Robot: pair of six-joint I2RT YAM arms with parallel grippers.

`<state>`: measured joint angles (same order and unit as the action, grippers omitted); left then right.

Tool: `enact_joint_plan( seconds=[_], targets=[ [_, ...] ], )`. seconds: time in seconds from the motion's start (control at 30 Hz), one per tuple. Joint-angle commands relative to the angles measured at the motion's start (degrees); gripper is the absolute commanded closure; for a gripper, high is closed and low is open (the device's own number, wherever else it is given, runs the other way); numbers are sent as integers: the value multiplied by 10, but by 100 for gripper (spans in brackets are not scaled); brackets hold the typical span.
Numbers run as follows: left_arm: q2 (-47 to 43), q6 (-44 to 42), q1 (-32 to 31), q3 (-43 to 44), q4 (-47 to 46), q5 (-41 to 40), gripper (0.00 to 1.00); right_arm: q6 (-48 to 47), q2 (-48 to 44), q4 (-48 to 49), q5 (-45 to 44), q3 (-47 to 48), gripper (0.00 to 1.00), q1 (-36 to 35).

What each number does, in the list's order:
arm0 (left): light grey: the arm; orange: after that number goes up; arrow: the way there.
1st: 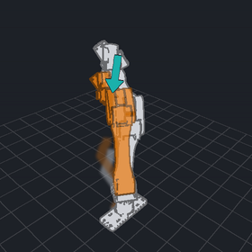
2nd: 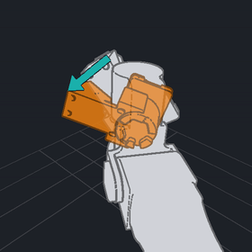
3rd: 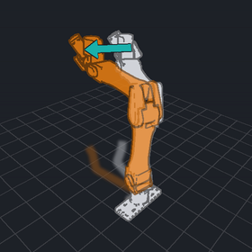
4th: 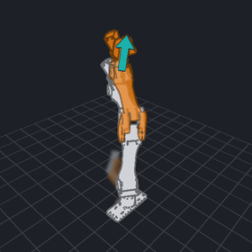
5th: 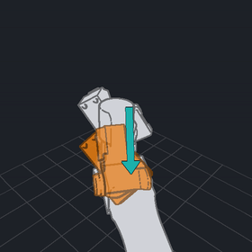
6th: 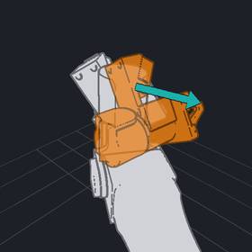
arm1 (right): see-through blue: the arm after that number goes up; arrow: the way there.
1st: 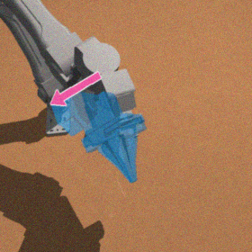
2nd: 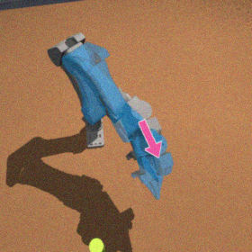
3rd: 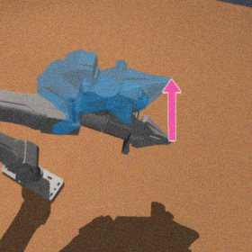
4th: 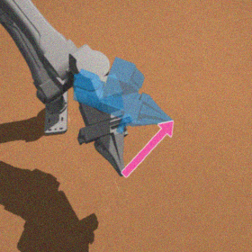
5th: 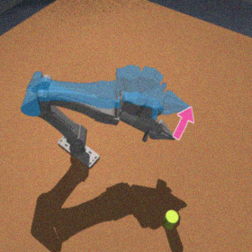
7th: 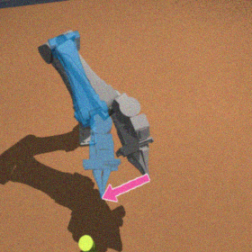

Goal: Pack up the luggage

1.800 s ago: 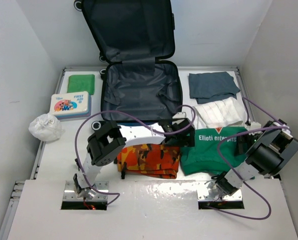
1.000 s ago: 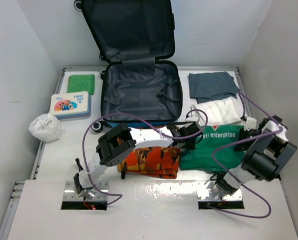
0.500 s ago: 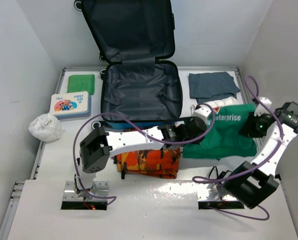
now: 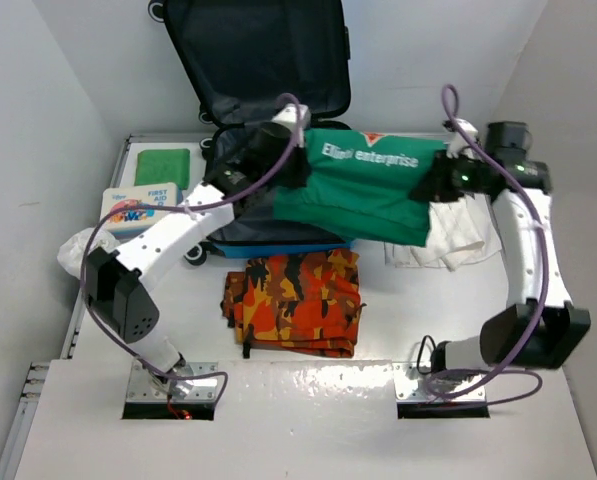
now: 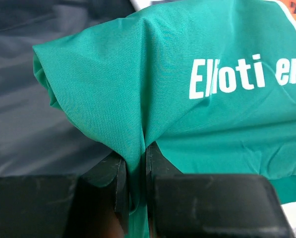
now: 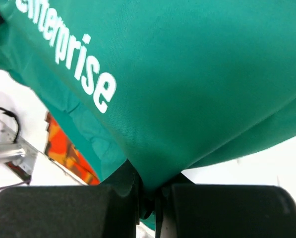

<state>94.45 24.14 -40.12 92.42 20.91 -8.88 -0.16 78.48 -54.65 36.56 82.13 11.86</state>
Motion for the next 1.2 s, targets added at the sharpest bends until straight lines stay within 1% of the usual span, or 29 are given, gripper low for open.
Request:
enact_joint_plan(
  seconds=[0.0,0.03,0.1,0.13,0.17,0.2,0.27,0.3,0.33,0.4,0.43,0.47,0.57,0.63,0.7,0.8,0.83,1.0,1.17],
  targets=[
    [-35,-44,71,-10,18,-1,100,75,35,84,-73,48,100,-63],
    [-30,-51,96,-5,31,8,100,85,59,87,-76,56,100,-70],
    [-30,-52,117,-5,37,8,100,101,82,96,-85,86,100,-96],
    [-30,-52,136,-21,37,8,100,104,113,97,-86,96,100,-104],
    [-30,-52,144,-28,37,8,100,104,123,100,-97,106,100,-114],
    [-30,-52,155,-34,37,8,100,103,159,98,-100,137,100,-143],
    [-30,-52,182,-44,42,13,100,100,179,97,-110,165,100,-172],
    [-21,-52,192,-44,48,13,100,95,200,99,-120,171,100,-182],
    [-13,-52,200,-44,48,7,100,94,219,99,-129,187,100,-214],
    [-7,-52,220,-51,54,7,100,81,249,99,-135,195,100,-234],
    [-7,-52,225,-56,54,-9,100,82,261,104,-148,206,100,-250],
    [-7,-52,225,-56,59,-23,100,80,292,104,-152,212,100,-256],
    [10,-57,232,-75,67,-53,100,73,343,104,-179,234,100,-276],
    [34,-57,238,-88,80,-75,100,68,361,105,-203,238,100,-282],
    [48,-57,238,-101,86,-81,100,61,383,109,-223,234,100,-287],
    [69,-52,238,-118,86,-86,100,54,410,112,-249,236,100,-287],
    [69,-45,238,-118,86,-103,100,47,414,110,-257,237,100,-288],
    [109,-19,238,-131,93,-143,100,38,454,109,-264,241,100,-294],
    [140,-7,255,-147,99,-155,100,33,471,104,-273,227,100,-310]
  ],
)
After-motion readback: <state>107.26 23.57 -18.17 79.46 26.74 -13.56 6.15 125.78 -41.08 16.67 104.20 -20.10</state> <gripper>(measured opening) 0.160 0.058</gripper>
